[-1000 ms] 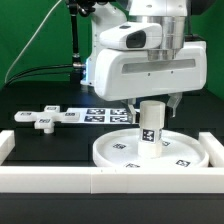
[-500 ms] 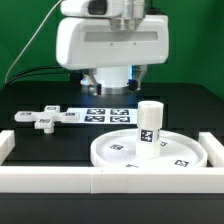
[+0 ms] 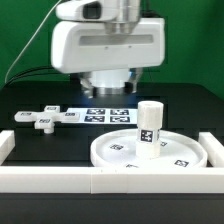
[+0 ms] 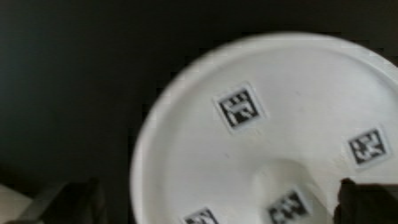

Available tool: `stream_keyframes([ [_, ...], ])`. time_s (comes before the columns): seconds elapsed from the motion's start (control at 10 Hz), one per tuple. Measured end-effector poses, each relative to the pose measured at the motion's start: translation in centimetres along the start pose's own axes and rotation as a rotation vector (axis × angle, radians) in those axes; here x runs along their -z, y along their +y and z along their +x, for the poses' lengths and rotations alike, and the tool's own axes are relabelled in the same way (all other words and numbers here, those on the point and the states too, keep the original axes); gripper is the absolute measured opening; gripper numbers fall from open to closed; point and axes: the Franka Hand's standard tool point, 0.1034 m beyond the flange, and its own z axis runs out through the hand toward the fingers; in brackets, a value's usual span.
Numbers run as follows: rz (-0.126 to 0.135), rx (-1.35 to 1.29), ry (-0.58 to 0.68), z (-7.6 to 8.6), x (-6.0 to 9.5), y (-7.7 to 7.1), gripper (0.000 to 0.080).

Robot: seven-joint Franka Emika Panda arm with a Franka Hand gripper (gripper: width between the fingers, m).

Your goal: Assemble round table

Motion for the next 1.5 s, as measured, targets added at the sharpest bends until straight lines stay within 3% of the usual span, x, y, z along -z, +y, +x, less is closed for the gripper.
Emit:
stream_keyframes([
  [0.2,-0.009,-0.039,-0.021,-3.5,-0.6,4.5,0.0649],
  [0.3,0.002,-0.044,-0.023,-4.6,-1.2,5.9,0.0649],
  [0.7,0.004,-0.048,-0.026,-4.6,-1.4,5.6,0.0649],
  [0.8,0.011,-0.029,-0.02,-5.6,-1.8,6.0,0.0649],
  [0.9,0.013,0.007,-0.014,-7.6,-2.5,6.6,0.0649],
  [1.0,0.021,0.033,-0.016,-9.8,-3.3,6.5,0.0649],
  [1.1,0.038,0.021,-0.033,-10.9,-4.1,5.9,0.0649],
  [1.5,0.036,0.048,-0.033,-10.9,-4.4,5.7,0.0649],
])
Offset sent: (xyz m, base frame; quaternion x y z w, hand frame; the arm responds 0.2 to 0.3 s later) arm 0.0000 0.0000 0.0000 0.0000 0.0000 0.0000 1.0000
